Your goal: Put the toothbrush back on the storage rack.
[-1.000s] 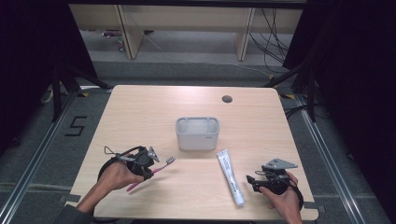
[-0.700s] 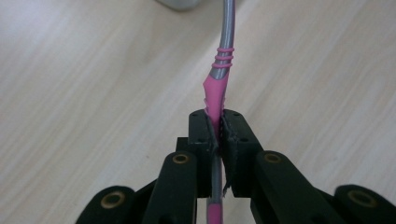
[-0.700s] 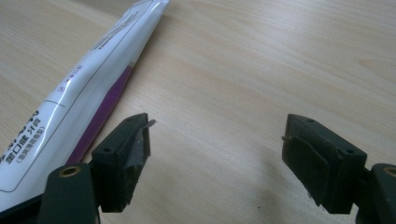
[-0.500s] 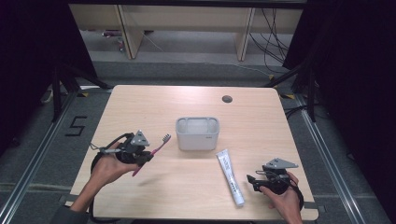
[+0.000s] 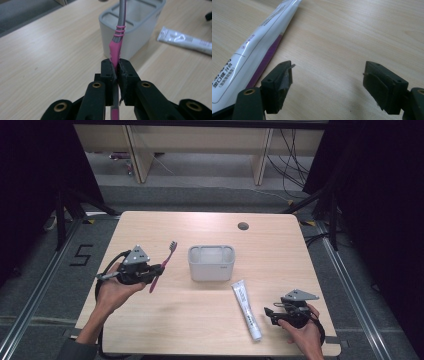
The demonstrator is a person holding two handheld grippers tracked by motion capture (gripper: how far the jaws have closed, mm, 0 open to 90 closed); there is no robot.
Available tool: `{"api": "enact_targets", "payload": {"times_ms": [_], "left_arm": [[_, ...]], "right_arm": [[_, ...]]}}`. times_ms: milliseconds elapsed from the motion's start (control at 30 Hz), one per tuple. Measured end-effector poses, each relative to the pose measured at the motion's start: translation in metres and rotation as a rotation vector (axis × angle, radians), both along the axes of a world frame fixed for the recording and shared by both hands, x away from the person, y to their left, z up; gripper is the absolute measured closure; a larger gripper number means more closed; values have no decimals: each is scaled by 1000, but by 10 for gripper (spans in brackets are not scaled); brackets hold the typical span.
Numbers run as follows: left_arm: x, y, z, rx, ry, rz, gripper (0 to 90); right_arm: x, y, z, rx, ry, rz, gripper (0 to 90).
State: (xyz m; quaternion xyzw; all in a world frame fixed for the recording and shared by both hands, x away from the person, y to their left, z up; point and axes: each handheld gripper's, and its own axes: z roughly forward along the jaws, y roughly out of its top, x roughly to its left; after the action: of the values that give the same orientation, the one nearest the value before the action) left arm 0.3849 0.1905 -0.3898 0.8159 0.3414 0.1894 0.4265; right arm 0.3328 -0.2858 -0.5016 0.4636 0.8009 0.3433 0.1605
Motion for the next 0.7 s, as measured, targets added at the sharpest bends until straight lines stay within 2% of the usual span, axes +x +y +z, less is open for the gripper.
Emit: {"api": "enact_targets", "payload": {"times_ms": [67,133,233,267,300,333,367,400,433,467,500,567,600,700], "left_arm": [[1,0,1,-2,-14,4,822],[1,-2,2,-23,-28,15,822],[2,-3,2,-10,-39,17,822],[2,-5,2,-39,-47,26,822],[3,-5,3,-33,-56,24,822],[4,-7,4,-51,-61,30,822],[4,-7,4,-51,-61,30,822],[6,-9,4,-86,-75,29,822],[6,-9,4,-86,-75,29,822],[8,-10,6,-111,-87,47,822],[8,-10,6,-111,-87,47,822],[11,-12,7,-138,-93,48,822],[11,-12,8,-144,-100,53,822],[15,-17,11,-164,-109,60,822]], "right_arm": [[-1,1,0,8,5,-16,244],[-1,1,0,7,5,-14,244],[-1,0,1,1,-5,-18,244],[-1,0,0,10,-8,-13,244],[-1,0,0,10,-8,-13,244],[-1,0,0,3,6,-14,244],[-1,0,0,3,6,-14,244],[0,0,0,-1,-19,-3,244],[0,0,0,-1,-19,-3,244],[-1,1,0,10,-10,-15,244],[-1,1,0,10,-10,-15,244],[-1,0,1,1,0,-8,244],[-2,0,1,-8,-6,-20,244],[0,0,0,-2,-13,-11,244]]}}
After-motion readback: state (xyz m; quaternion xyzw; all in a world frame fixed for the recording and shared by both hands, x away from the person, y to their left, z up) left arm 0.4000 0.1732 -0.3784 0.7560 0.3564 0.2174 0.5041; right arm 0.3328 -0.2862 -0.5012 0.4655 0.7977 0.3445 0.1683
